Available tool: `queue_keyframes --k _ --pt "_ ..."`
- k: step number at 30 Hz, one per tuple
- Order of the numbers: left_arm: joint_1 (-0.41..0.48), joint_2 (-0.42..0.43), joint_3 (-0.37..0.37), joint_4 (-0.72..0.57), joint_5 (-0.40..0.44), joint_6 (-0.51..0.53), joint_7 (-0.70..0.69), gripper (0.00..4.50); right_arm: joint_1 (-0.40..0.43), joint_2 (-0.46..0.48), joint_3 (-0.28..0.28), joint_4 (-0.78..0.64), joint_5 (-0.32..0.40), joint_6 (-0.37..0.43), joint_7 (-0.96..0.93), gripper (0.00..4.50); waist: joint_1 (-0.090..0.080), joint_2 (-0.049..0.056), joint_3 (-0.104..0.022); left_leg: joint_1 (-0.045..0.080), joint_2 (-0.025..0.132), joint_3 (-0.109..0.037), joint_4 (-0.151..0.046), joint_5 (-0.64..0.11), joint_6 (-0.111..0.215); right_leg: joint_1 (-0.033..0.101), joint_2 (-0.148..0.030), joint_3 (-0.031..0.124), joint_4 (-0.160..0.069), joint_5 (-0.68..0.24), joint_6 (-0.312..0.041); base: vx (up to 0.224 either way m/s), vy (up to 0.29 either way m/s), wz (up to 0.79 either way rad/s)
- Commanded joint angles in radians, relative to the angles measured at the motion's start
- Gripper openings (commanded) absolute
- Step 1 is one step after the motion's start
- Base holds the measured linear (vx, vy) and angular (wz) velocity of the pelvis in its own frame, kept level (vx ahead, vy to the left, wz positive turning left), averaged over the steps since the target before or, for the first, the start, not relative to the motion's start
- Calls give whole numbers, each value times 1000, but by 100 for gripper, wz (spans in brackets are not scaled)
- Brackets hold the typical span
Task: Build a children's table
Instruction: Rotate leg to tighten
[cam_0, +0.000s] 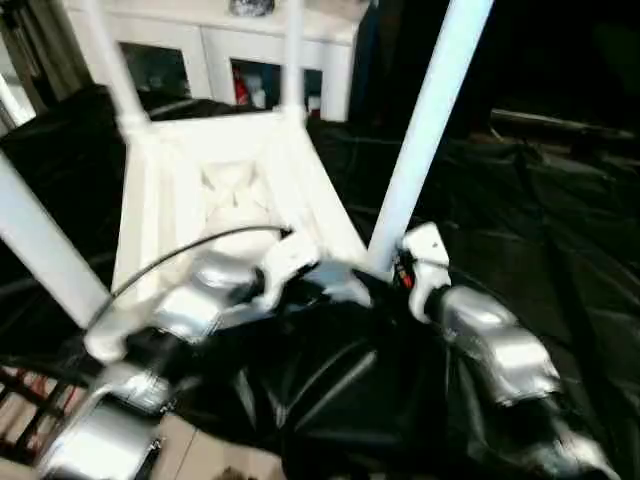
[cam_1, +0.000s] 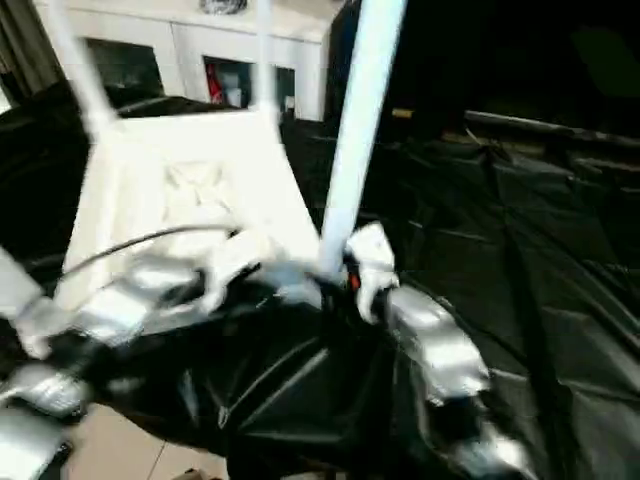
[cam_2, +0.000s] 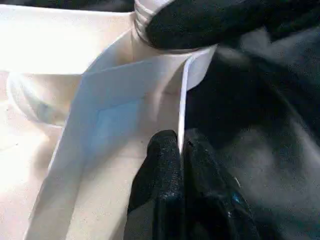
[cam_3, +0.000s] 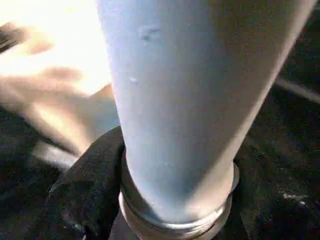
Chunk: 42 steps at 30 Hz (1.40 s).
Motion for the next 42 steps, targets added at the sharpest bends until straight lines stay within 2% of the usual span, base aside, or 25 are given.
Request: queue_keyframes --k 1,2,3,4,5,6,8,10,12,14,17,18,20,24,28,35,38,39,42 --pt "-39 -64 61 -2 -30 2 117 0 -9 47 8 79 -7 9 -87 273 -4 -2 -55 20 14 -31 -72 -392 -24 29 -72 17 -121 -660 -60 0 0 0" --pt "-48 -86 59 7 -21 1 148 0 -25 65 7 105 -13 1 -114 273 -5 1 -60 11 18 -36 -79 -374 -22 43 -75 16 -117 -606 -66 0 0 0" --pt "-50 -101 46 7 -8 -10 160 0 -41 80 9 126 -17 -9 -126 273 -2 3 -64 6 22 -41 -87 -354 -13 50 -75 17 -114 -531 -78 0 0 0" --pt "-53 -120 33 17 13 -29 186 0 -60 99 15 145 -18 -27 -119 308 -2 6 -65 9 24 -40 -87 -354 -11 47 -75 18 -111 -493 -91 0 0 0" --pt "-49 -120 25 16 20 -36 180 0 -61 101 19 142 -20 -35 -111 329 1 2 -65 13 23 -34 -87 -349 -3 48 -74 20 -107 -417 -127 0 0 0" --pt "-46 -120 22 16 23 -39 176 0 -61 103 19 140 -21 -40 -107 346 3 2 -66 14 23 -31 -86 -339 0 48 -75 22 -104 -399 -136 0 0 0" --pt "-30 -113 16 1 29 -41 160 0 -57 106 14 115 -11 -54 -80 349 5 1 -66 11 21 -27 -85 -322 10 51 -76 25 -102 -379 -149 0 0 0" --pt "-12 -97 11 -18 31 -48 134 0 -58 94 16 107 -22 -66 -66 361 8 -3 -69 13 21 -26 -83 -302 17 52 -78 25 -101 -382 -154 0 0 0" --pt "0 -81 5 -31 29 -68 109 0 -63 87 3 106 -19 -70 -63 389 8 -1 -69 8 23 -27 -85 -292 19 57 -79 24 -100 -393 -150 0 0 0" --pt "17 -61 -1 -50 23 -79 78 0 -56 66 9 75 -4 -74 -6 394 9 -3 -70 9 23 -26 -84 -293 21 56 -79 23 -103 -408 -144 0 0 0" --pt "59 -18 -12 -99 16 -101 -1 0 -36 10 28 9 5 -67 73 394 12 -1 -72 8 27 -25 -85 -266 24 58 -78 25 -98 -377 -145 0 0 0" --pt "69 -1 -17 -110 15 -106 -24 0 -24 -23 42 -22 11 -52 122 394 11 -5 -75 11 27 -22 -83 -259 27 54 -76 26 -97 -364 -152 0 0 0" --pt "82 24 -23 -117 20 -136 -51 0 -6 -71 53 -65 27 -30 193 394 16 -1 -74 8 28 -22 -83 -241 31 58 -76 27 -92 -336 -159 0 0 0" --pt "95 49 -20 -124 17 -152 -76 0 11 -107 44 -93 36 -21 253 442 19 0 -73 11 30 -23 -85 -262 26 54 -77 27 -93 -355 -161 0 0 0" --pt "112 64 -16 -149 10 -142 -101 0 26 -118 51 -121 35 -24 274 442 21 -1 -72 11 30 -24 -86 -273 15 54 -78 27 -94 -379 -155 0 0 0" --pt "112 76 -11 -154 18 -156 -126 0 40 -162 50 -160 76 8 353 442 25 -1 -72 11 29 -23 -84 -264 21 53 -76 27 -95 -376 -147 0 0 0" --pt "115 85 -14 -171 16 -160 -145 0 61 -198 89 -189 37 -18 402 442 30 -1 -71 12 29 -22 -84 -256 24 53 -76 28 -95 -369 -147 0 0 0" --pt "118 88 -16 -178 12 -163 -156 0 63 -201 88 -193 41 -15 407 442 31 1 -72 11 29 -23 -84 -254 23 54 -76 27 -93 -364 -149 0 0 0" --pt "128 102 -20 -203 0 -166 -200 0 73 -229 95 -221 60 -6 450 442 32 0 -71 10 30 -24 -85 -255 24 55 -76 27 -93 -362 -151 0 0 0"
